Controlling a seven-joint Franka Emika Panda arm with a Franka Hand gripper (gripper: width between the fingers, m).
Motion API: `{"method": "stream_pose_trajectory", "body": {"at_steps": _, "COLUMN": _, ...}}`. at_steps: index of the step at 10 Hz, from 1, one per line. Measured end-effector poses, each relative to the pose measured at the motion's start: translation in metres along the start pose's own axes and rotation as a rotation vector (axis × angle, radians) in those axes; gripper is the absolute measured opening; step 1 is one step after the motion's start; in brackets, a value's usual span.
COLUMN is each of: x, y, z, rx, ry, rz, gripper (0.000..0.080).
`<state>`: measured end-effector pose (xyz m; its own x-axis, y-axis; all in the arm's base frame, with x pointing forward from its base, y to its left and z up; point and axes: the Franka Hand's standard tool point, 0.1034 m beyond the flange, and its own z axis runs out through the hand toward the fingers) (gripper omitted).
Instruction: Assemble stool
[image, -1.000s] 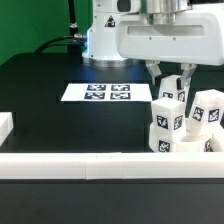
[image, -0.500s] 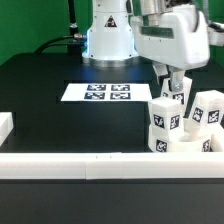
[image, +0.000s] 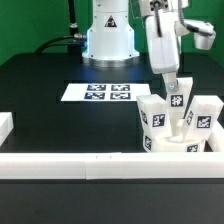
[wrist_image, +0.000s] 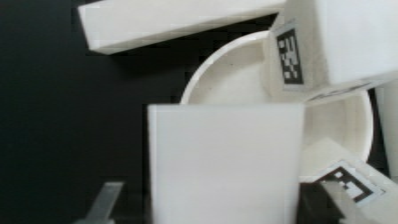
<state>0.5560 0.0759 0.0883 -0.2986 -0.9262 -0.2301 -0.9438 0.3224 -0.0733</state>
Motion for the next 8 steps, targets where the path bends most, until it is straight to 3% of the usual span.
{"method": "stream_pose_trajectory", "body": {"at_steps": 2, "x": 0.002, "y": -0.002, "z": -0.002, "rx": -0.008, "ry": -0.005, "rz": 0.146, "gripper": 0.0337}}
{"method": "stream_pose_trajectory", "body": {"at_steps": 3, "x": 0.004, "y": -0.002, "z": -0.003, "rx": -0.027, "ry": -0.008, "rz": 0.153, "gripper": 0.0337}}
{"method": "stream_pose_trajectory", "body": {"at_steps": 5, "x": 0.003, "y": -0.002, "z": -0.002, "rx": -0.027, "ry": -0.009, "rz": 0.191, "gripper": 0.0337}}
{"method": "stream_pose_trajectory", "body": {"at_steps": 6, "x": 0.003, "y": -0.002, "z": -0.003, "rx": -0.030, "ry": -0.012, "rz": 0.142, "gripper": 0.0517}}
{"method": "stream_pose_trajectory", "body": {"at_steps": 7, "x": -0.002, "y": -0.003, "z": -0.010, "rx": -0.042, "ry": -0.028, "rz": 0.089, "gripper": 0.0606}}
{"method": "stream_pose_trajectory", "body": {"at_steps": 8, "x": -0.009, "y": -0.004, "z": -0.019, "rx": -0.056, "ry": -0.037, "rz": 0.003, "gripper": 0.0606}}
